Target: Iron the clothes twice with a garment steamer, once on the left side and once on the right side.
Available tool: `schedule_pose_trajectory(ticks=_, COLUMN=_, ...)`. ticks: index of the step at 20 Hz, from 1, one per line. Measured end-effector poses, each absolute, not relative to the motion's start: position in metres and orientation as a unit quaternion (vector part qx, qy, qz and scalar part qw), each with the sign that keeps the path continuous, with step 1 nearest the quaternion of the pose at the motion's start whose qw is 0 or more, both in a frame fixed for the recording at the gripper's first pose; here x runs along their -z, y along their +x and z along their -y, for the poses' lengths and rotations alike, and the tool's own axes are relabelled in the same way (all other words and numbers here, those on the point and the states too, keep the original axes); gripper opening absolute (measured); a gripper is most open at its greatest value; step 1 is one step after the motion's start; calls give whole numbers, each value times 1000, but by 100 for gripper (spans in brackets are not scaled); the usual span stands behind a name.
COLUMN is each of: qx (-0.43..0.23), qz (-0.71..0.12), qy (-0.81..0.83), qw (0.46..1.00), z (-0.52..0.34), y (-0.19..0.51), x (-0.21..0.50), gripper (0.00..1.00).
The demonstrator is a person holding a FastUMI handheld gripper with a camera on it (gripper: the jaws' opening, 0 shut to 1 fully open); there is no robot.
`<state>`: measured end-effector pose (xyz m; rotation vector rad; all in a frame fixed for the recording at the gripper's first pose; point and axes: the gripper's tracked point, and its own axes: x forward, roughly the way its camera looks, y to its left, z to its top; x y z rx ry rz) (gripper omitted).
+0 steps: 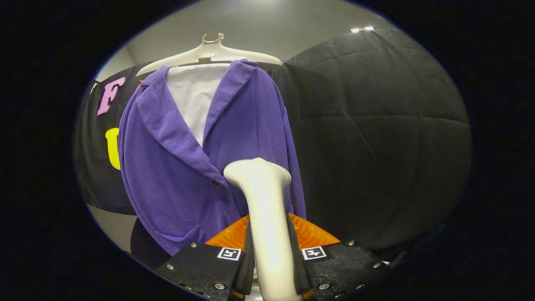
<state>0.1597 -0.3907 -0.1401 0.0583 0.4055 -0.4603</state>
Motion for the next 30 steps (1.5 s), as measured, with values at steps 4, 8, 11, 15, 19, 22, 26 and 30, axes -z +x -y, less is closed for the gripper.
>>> schedule_pose_trajectory(ticks=4, qx=227, qz=-223, qy=15, qw=948, z=398, y=149, x=165, gripper=38)
schedule_pose_trajectory(ticks=8, qx=222, qz=-240, qy=11, qw=945, z=405, y=143, x=188, gripper=38)
schedule_pose_trajectory(ticks=11, qx=225, qz=-254, qy=17, qw=941, z=410, y=137, x=208, gripper=38)
schedule_pose_trajectory(ticks=15, qx=224, qz=-253, qy=28, qw=941, z=413, y=126, x=221, gripper=38)
schedule_pose_trajectory(ticks=19, qx=229, qz=-280, qy=22, qw=932, z=410, y=117, x=245, gripper=38)
schedule_pose_trajectory(ticks=22, qx=230, qz=-282, qy=29, qw=931, z=405, y=112, x=252, gripper=38)
schedule_pose_trajectory(ticks=26, qx=231, qz=-279, qy=38, qw=931, z=401, y=108, x=258, gripper=38)
schedule_pose_trajectory(ticks=30, qx=233, qz=-280, qy=47, qw=930, z=398, y=103, x=266, gripper=38)
